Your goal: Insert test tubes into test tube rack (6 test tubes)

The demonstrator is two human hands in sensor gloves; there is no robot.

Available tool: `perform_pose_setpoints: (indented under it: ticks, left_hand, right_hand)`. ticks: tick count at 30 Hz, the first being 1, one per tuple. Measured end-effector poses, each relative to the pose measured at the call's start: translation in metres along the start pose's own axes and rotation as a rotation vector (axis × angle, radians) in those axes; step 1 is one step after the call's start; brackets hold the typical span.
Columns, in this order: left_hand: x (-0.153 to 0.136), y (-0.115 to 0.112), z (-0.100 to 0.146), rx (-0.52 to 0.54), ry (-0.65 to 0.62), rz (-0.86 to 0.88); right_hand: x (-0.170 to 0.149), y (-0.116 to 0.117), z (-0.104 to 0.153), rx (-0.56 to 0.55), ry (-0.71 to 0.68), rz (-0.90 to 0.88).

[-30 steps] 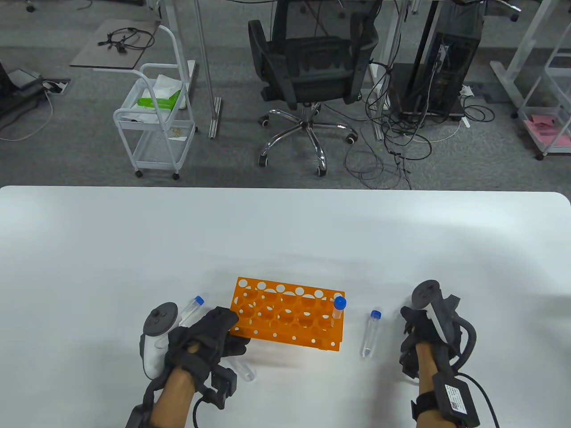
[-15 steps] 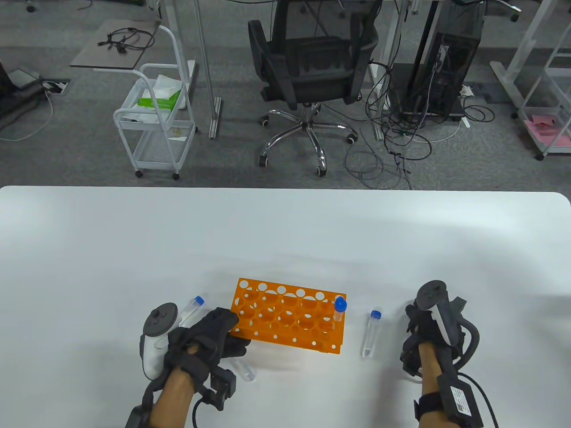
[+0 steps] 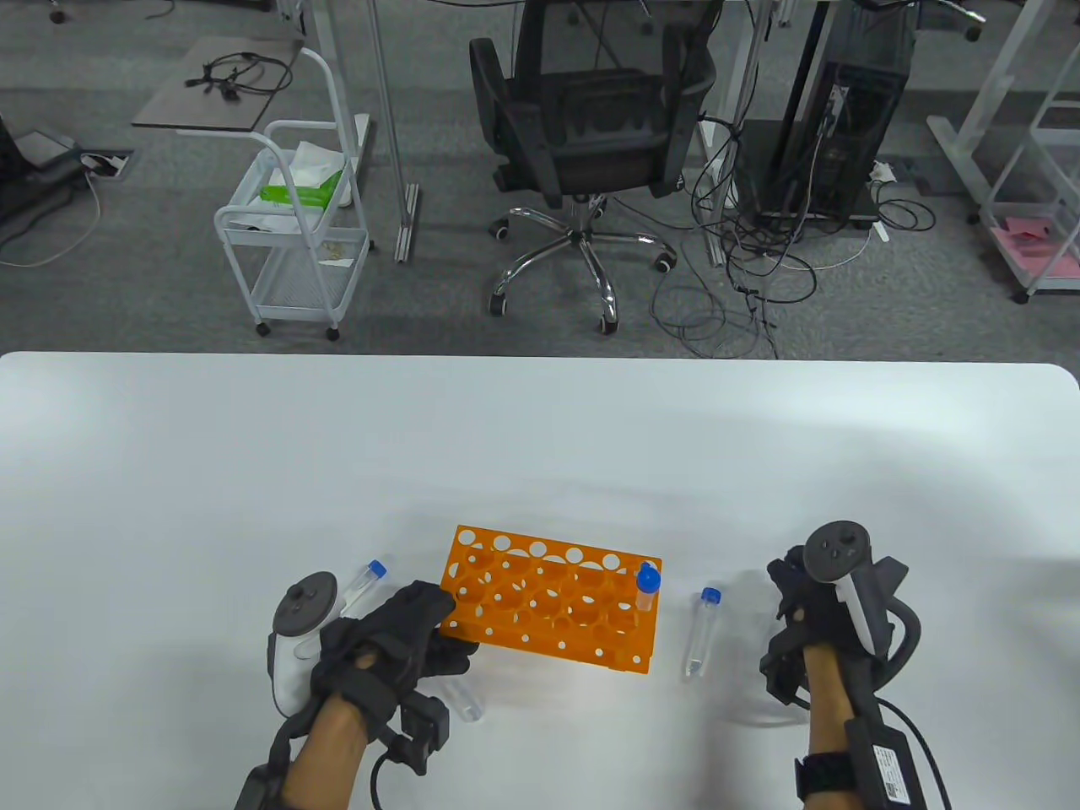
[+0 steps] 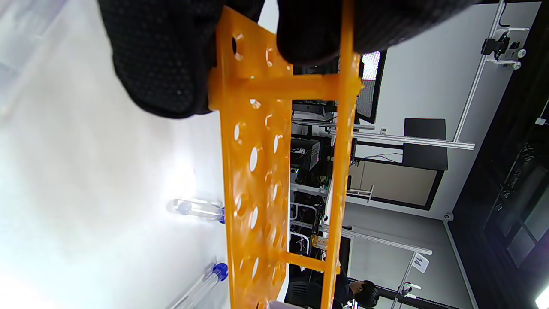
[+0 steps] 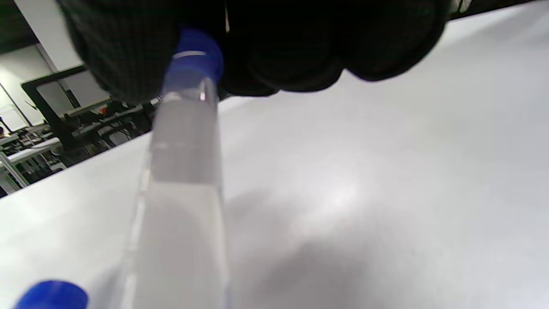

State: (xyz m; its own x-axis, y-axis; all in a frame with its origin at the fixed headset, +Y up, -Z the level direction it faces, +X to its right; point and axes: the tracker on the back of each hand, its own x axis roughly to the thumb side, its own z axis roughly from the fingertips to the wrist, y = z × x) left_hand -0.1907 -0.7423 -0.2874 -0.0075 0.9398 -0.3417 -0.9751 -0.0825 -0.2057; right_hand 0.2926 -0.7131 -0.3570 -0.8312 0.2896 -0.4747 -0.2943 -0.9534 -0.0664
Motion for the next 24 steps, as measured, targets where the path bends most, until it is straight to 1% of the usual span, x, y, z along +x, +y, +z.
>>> perform_pose_setpoints:
  ticks: [5,10,13,15,17,18,24]
  left_hand:
    - [0.0,-0.001,-0.001,-0.005,0.002,-0.001]
    - [-0.001,-0.003,-0.001,0.001,0.004,-0.002]
    - [-0.001,-0.004,-0.002,0.0,0.004,-0.002]
    - [-0.001,-0.004,-0.002,0.0,0.005,-0.003]
    - [-0.001,-0.004,-0.002,0.002,0.006,-0.005]
    - [-0.001,-0.004,-0.002,0.004,0.007,-0.009]
    - [-0.001,-0.004,-0.003,0.005,0.011,-0.012]
  right_hand:
    - [0.011,-0.024,0.017,-0.096,-0.079,-0.023]
    - [0.022,-0.04,0.033,-0.169,-0.156,-0.07]
    - [0.029,-0.046,0.042,-0.192,-0.216,-0.086]
    - [0.032,-0.047,0.045,-0.186,-0.234,-0.101]
    - [0.035,-0.047,0.048,-0.126,-0.245,-0.17]
    - [0.037,-0.049,0.05,-0.114,-0.251,-0.196]
    - [0.051,-0.054,0.062,-0.092,-0.338,-0.239]
